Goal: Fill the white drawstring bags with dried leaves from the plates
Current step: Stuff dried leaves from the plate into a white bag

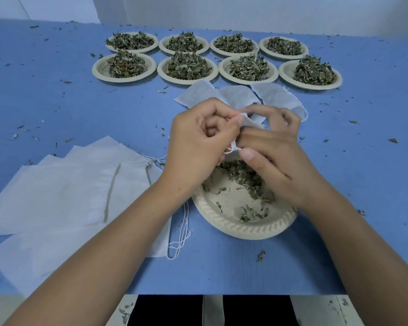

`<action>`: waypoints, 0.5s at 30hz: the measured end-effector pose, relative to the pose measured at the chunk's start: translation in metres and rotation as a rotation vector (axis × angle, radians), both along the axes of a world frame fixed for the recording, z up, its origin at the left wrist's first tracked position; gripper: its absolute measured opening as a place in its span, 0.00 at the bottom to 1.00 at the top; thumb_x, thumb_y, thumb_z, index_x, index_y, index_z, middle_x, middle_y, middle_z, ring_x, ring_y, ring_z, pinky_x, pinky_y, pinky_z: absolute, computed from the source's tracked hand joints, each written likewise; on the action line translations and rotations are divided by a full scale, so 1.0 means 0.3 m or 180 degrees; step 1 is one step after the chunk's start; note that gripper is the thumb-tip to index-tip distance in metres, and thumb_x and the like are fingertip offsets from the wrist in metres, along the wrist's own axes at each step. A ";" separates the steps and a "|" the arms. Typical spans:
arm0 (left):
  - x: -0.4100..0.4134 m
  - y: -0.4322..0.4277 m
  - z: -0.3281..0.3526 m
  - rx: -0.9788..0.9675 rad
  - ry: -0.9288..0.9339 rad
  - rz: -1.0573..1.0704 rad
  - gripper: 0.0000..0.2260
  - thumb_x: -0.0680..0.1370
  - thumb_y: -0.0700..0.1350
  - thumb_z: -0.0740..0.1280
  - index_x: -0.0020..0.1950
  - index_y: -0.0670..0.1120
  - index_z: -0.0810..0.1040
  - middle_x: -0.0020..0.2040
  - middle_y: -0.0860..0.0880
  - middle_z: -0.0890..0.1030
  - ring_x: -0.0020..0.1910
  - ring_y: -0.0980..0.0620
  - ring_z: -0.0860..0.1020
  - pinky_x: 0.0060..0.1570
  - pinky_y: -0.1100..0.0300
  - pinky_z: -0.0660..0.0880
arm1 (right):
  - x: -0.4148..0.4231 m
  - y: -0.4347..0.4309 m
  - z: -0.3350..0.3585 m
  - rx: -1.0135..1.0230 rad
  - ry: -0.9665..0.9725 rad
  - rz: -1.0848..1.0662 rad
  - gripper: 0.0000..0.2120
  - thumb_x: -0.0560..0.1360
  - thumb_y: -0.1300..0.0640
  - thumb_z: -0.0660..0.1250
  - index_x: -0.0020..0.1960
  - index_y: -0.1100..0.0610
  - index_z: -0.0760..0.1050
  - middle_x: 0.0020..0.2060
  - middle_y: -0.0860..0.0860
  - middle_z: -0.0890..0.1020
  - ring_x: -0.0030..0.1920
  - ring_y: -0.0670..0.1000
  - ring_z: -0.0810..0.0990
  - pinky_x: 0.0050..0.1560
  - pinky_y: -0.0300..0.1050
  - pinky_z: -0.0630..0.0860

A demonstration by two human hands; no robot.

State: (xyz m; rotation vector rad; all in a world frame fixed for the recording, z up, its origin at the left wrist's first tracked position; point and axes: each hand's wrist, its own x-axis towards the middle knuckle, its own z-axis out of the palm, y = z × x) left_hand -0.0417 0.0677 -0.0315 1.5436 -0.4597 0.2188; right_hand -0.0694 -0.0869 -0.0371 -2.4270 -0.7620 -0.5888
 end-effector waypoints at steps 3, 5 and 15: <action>0.009 0.008 0.001 -0.0118 0.0083 0.0171 0.06 0.78 0.37 0.69 0.41 0.44 0.79 0.25 0.43 0.72 0.19 0.58 0.68 0.21 0.67 0.66 | -0.004 -0.038 0.030 0.0518 -0.0406 -0.0039 0.13 0.77 0.51 0.60 0.49 0.54 0.81 0.50 0.43 0.82 0.65 0.50 0.70 0.62 0.69 0.61; 0.018 0.015 0.002 -0.0244 0.0179 0.0306 0.06 0.78 0.38 0.69 0.41 0.44 0.79 0.25 0.48 0.73 0.18 0.57 0.67 0.21 0.67 0.66 | -0.003 -0.069 0.048 0.0473 -0.0594 -0.0100 0.12 0.73 0.47 0.68 0.49 0.54 0.80 0.50 0.43 0.80 0.60 0.47 0.69 0.62 0.65 0.63; 0.017 0.017 0.005 -0.0286 0.0272 0.0354 0.06 0.78 0.38 0.69 0.41 0.44 0.79 0.25 0.50 0.73 0.19 0.56 0.67 0.22 0.65 0.67 | 0.006 -0.071 0.048 0.0438 -0.0543 -0.0161 0.03 0.71 0.56 0.75 0.43 0.54 0.82 0.39 0.44 0.81 0.48 0.48 0.74 0.59 0.50 0.60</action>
